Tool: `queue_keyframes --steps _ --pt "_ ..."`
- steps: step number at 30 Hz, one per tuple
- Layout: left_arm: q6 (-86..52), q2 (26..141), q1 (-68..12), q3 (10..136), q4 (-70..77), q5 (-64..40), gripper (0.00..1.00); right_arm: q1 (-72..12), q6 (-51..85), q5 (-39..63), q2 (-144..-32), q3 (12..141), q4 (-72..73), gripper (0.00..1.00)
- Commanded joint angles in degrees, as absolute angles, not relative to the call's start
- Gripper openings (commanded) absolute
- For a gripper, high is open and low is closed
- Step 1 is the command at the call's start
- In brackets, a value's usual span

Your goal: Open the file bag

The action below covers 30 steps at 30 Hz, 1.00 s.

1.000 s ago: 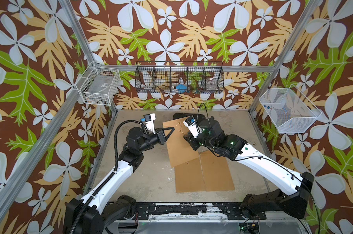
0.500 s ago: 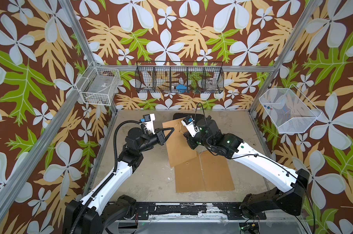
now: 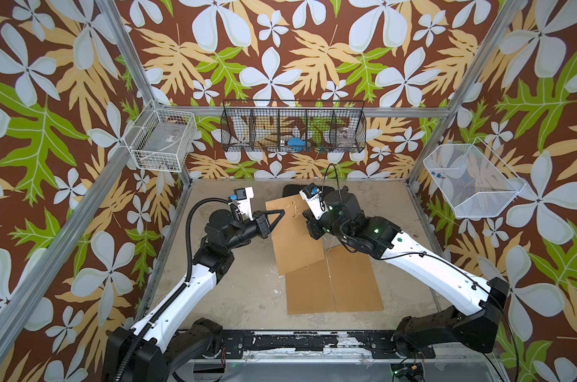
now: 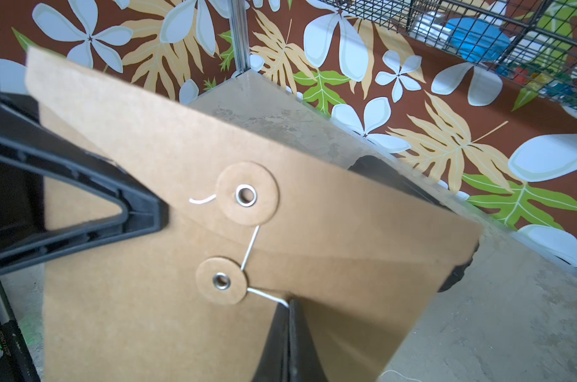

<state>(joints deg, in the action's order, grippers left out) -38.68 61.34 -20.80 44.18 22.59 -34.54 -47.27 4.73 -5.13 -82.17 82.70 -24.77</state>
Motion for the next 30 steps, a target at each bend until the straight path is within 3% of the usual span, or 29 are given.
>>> queue_keyframes --steps 1,30 --pt "-38.23 61.00 -20.74 43.73 23.99 -34.80 0.00 -47.20 5.66 -7.72 -81.74 83.55 -23.48 0.00" --pt "-41.90 62.31 -20.74 41.48 29.51 -34.28 0.00 -48.67 7.95 7.62 -86.13 88.15 -22.64 0.00"
